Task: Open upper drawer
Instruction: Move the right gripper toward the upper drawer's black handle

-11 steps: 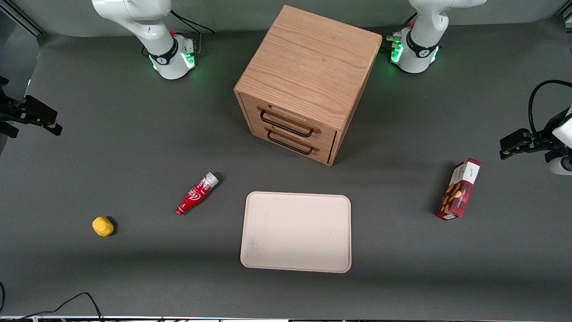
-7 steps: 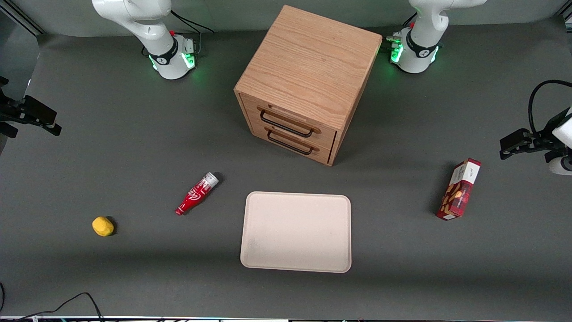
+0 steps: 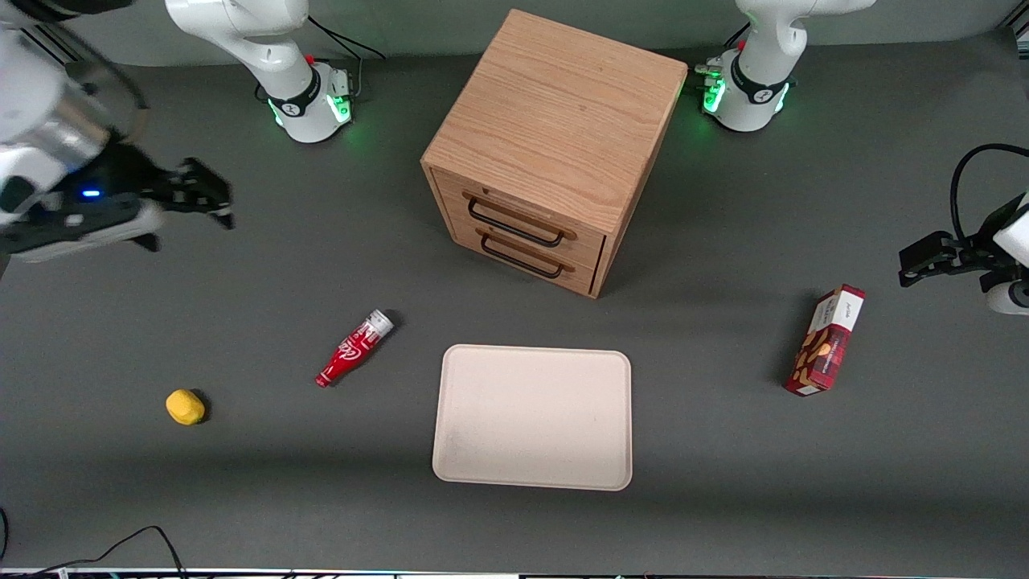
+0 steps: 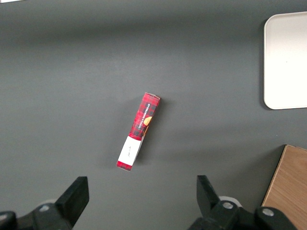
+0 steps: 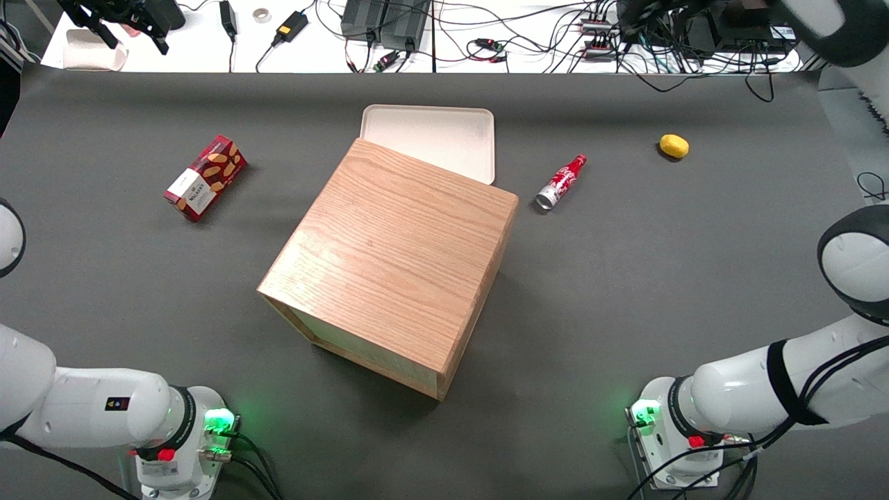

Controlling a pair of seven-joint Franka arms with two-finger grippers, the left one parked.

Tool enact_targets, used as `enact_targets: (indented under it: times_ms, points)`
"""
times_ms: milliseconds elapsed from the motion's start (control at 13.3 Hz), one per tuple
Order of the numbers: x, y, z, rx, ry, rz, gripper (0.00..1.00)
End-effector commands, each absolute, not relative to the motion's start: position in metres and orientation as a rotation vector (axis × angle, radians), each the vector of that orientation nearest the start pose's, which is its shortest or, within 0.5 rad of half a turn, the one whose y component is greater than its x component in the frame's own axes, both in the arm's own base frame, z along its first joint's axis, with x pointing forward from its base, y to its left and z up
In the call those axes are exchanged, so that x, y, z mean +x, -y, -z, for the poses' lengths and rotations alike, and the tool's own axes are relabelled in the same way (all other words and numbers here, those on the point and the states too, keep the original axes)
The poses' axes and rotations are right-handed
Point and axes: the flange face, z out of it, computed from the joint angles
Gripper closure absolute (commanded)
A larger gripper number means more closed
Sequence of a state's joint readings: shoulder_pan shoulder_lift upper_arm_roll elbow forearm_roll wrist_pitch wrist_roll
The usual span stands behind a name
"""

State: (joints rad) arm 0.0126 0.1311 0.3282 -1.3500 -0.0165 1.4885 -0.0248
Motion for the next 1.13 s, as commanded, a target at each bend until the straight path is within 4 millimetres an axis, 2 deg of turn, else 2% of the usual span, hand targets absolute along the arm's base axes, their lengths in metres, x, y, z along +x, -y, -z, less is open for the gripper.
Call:
enact_targets:
  times_ms: [0, 301, 602, 753, 1054]
  points:
    - [0.561, -0.237, -0.607, -2.958, 0.729, -0.110, 0.00]
    - [0.568, -0.310, -0.539, -2.763, 0.860, -0.219, 0.00]
    - [0.567, -0.375, -0.478, -2.634, 0.919, -0.231, 0.00]
    - [0.567, -0.393, -0.457, -2.587, 0.924, -0.232, 0.00]
    - [0.552, -0.424, -0.428, -2.547, 0.935, -0.211, 0.00]
